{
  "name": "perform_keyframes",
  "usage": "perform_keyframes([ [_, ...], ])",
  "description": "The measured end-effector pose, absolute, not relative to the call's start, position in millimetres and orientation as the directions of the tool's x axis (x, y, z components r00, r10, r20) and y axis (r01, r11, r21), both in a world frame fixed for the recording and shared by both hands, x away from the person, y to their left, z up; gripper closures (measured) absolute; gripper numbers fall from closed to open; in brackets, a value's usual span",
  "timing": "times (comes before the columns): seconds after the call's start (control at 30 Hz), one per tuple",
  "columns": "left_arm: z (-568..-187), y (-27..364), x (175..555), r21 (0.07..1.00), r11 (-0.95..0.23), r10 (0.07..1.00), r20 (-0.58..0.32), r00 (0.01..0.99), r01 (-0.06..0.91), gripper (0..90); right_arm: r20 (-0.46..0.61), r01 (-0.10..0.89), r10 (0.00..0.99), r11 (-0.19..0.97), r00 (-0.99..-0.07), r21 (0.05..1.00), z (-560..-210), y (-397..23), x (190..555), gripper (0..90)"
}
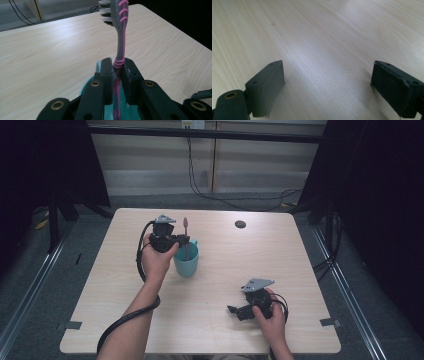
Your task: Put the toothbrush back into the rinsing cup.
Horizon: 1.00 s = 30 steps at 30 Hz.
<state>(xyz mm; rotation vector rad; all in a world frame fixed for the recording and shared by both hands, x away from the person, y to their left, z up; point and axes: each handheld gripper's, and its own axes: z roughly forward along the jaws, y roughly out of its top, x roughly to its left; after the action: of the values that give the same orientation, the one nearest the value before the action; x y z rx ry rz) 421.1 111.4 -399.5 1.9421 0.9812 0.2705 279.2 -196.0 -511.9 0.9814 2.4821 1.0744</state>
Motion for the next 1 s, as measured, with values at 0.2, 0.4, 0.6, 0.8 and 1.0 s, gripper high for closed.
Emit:
perform_keyframes([
  [0.2, -404.3, 112.6, 420.2, 0.803, -0.261, 0.731, -0.198, 0.653, 0.536, 80.1, 0.024, 0.48, 0.674, 0.5, -0.739, 0.721, -511.9, -196.0, 279.2, 10.9],
  [0.4, -409.1, 113.3, 419.8, 0.799, -0.26, 0.733, -0.202, 0.649, 0.542, 80.1, 0.025, 0.479, 0.673, 0.5, -0.739, 0.721, -511.8, -196.0, 279.1, 10.9],
  [0.6, -414.1, 114.0, 419.7, 0.794, -0.256, 0.738, -0.207, 0.642, 0.551, 80.1, 0.026, 0.48, 0.674, 0.499, -0.738, 0.721, -511.8, -195.9, 279.1, 10.9],
  [0.8, -415.8, 114.4, 419.5, 0.792, -0.257, 0.74, -0.208, 0.64, 0.554, 80.1, 0.026, 0.48, 0.673, 0.499, -0.739, 0.722, -511.8, -195.8, 279.1, 10.9],
  [1.0, -419.4, 112.7, 418.4, 0.783, -0.266, 0.739, -0.209, 0.641, 0.562, 80.1, 0.026, 0.48, 0.673, 0.499, -0.739, 0.722, -511.8, -195.8, 279.0, 10.9],
])
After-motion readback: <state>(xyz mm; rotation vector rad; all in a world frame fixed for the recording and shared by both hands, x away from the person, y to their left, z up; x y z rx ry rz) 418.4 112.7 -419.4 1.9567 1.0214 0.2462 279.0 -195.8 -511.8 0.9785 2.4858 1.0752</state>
